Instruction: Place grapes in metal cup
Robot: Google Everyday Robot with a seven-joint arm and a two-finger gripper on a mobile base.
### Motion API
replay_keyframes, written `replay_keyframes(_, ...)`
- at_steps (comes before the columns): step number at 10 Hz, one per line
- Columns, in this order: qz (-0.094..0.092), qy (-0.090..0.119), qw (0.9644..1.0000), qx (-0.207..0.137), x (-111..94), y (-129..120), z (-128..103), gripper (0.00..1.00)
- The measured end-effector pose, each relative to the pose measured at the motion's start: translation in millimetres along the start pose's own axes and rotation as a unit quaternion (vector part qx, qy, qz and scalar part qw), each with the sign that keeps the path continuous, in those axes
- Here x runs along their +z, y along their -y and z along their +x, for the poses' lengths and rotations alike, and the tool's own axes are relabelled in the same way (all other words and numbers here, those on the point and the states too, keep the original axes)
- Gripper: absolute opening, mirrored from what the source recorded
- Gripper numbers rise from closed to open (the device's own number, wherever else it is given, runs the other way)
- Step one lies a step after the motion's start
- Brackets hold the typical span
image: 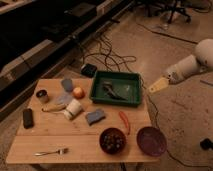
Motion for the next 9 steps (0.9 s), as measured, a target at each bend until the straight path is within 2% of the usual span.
replay_keyframes(9, 0.001, -0.003, 1.0, -0.001, 1.0, -0.7, -0.3, 0.8)
